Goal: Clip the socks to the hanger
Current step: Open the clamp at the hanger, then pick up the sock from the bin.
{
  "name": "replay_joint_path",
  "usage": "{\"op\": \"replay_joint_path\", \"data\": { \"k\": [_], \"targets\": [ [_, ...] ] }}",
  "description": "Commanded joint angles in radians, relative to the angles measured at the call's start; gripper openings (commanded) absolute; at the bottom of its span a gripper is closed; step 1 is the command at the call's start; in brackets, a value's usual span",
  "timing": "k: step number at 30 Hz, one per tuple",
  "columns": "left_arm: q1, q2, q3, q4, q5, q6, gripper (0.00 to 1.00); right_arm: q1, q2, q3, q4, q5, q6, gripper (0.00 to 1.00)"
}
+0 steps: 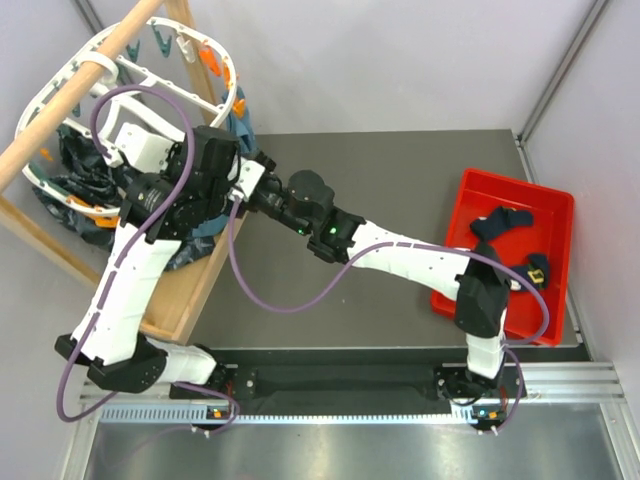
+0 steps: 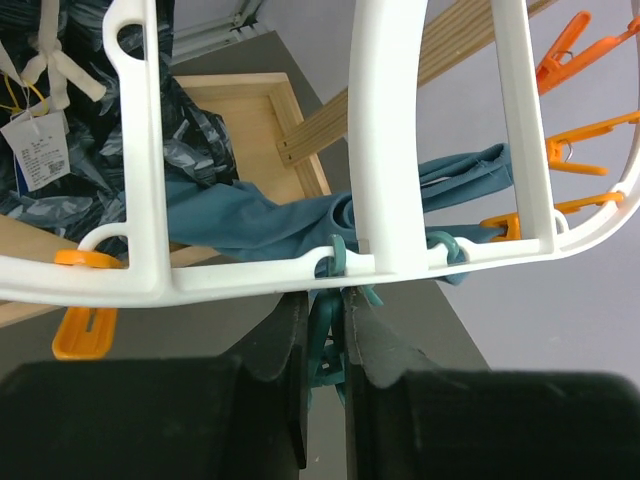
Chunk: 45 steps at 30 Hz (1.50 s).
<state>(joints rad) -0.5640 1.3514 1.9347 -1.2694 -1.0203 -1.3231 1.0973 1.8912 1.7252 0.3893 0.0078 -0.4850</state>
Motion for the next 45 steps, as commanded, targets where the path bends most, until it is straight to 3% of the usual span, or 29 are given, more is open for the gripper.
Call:
{"op": "replay_joint_path", "data": {
  "k": [1,4,8,13,19,24,30,31,33,41,45],
  "targets": [
    [0.007,-0.035,-0.025,0.034,-0.023,0.073,0.00,0.007,-0.087,-0.077,-0.001,0.110,0.011,0.78],
    [0.007,-0.055,-0.060,0.050,-0.008,0.081,0.00,-0.004,-0.181,-0.251,0.062,0.181,0.039,0.88],
    [0.007,-0.087,-0.105,0.074,0.005,0.079,0.00,-0.068,-0.332,-0.438,0.056,0.239,0.135,0.88],
    [0.007,-0.126,-0.155,0.134,0.014,0.107,0.00,-0.233,-0.417,-0.544,-0.224,0.271,0.429,0.89],
    [0.007,-0.146,-0.178,0.174,0.028,0.143,0.00,-0.572,-0.403,-0.504,-0.611,0.330,0.769,0.90],
    [0.007,-0.166,-0.195,0.188,0.023,0.160,0.00,-0.761,-0.448,-0.584,-0.647,0.356,0.949,0.90],
    [0.007,-0.201,-0.230,0.222,0.032,0.177,0.00,-1.016,-0.501,-0.691,-0.635,0.276,1.062,0.75],
    [0.007,-0.202,-0.238,0.226,0.034,0.177,0.00,-1.039,-0.501,-0.699,-0.632,0.285,1.066,0.62],
    [0.007,-0.212,-0.249,0.246,0.037,0.186,0.00,-1.090,-0.485,-0.704,-0.656,0.340,1.100,0.47],
    [0.007,-0.219,-0.283,0.292,0.057,0.220,0.00,-1.255,-0.368,-0.694,-0.676,0.383,1.111,0.44],
    [0.007,-0.218,-0.287,0.306,0.057,0.239,0.00,-1.268,-0.302,-0.664,-0.665,0.383,1.070,0.52]
  ]
}}
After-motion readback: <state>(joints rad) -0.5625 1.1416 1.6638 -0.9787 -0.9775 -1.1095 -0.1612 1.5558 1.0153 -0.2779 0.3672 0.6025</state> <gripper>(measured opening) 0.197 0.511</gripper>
